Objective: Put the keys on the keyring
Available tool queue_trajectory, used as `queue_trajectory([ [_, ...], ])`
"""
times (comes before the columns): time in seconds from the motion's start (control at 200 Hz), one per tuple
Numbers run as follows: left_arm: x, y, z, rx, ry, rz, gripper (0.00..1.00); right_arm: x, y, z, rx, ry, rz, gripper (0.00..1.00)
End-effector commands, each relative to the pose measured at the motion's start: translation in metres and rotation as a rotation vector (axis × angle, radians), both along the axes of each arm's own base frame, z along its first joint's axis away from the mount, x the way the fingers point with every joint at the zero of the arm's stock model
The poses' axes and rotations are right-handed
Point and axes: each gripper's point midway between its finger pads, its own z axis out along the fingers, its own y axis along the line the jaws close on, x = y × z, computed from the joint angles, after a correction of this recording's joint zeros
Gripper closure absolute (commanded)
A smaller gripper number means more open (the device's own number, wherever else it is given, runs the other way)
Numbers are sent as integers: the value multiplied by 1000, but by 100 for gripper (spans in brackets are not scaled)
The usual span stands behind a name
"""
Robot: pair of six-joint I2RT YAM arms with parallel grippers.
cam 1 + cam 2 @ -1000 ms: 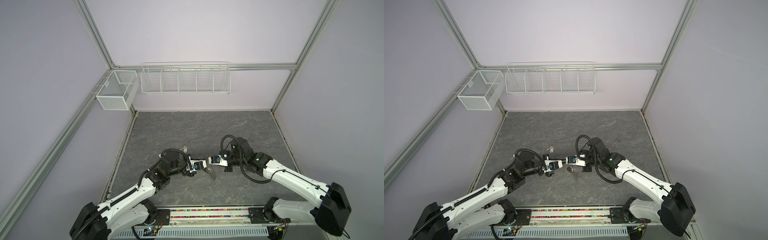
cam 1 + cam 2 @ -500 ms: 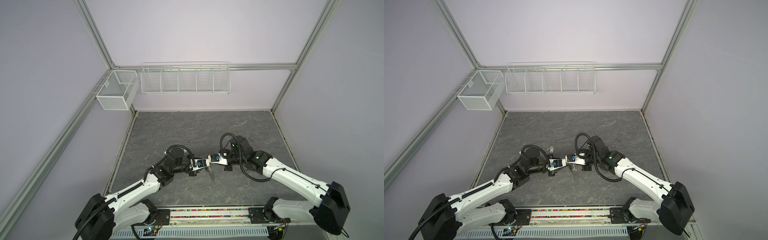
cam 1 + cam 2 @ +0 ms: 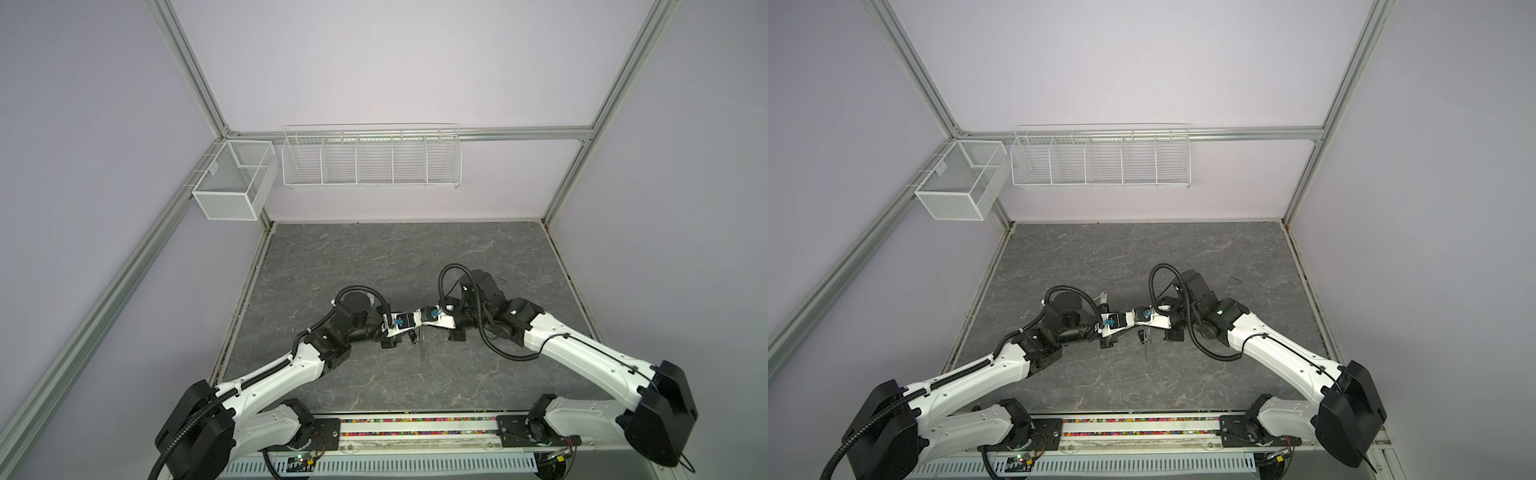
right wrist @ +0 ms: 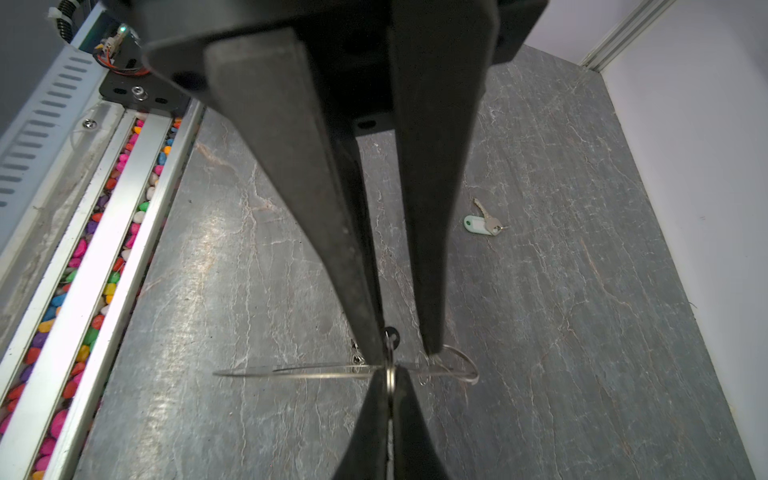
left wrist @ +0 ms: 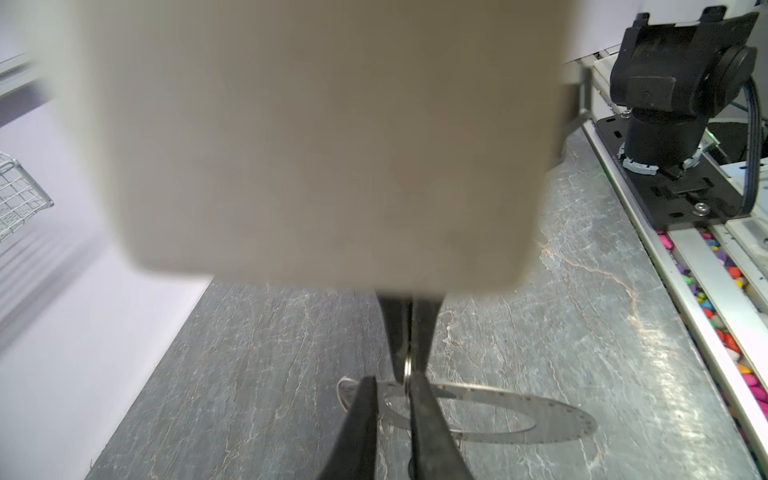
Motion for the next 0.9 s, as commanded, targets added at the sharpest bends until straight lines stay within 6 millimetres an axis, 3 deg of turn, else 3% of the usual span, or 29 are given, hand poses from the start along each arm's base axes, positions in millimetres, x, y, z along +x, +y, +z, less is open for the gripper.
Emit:
queue_trajectory([
  [0.0, 1, -6, 6, -2, -5, -15, 82, 0, 8, 12, 31, 0, 21, 93],
  [0.32, 1, -6, -5, 48, -5, -23, 81, 3, 9, 15, 42, 6, 6, 93],
  [0.61, -2, -3, 3, -33, -40, -8, 81, 2, 6, 19, 97, 78, -6, 93],
  [0.895, 0, 1, 1, -8, -62, 12, 84, -2, 8, 22, 108, 97, 9, 93],
])
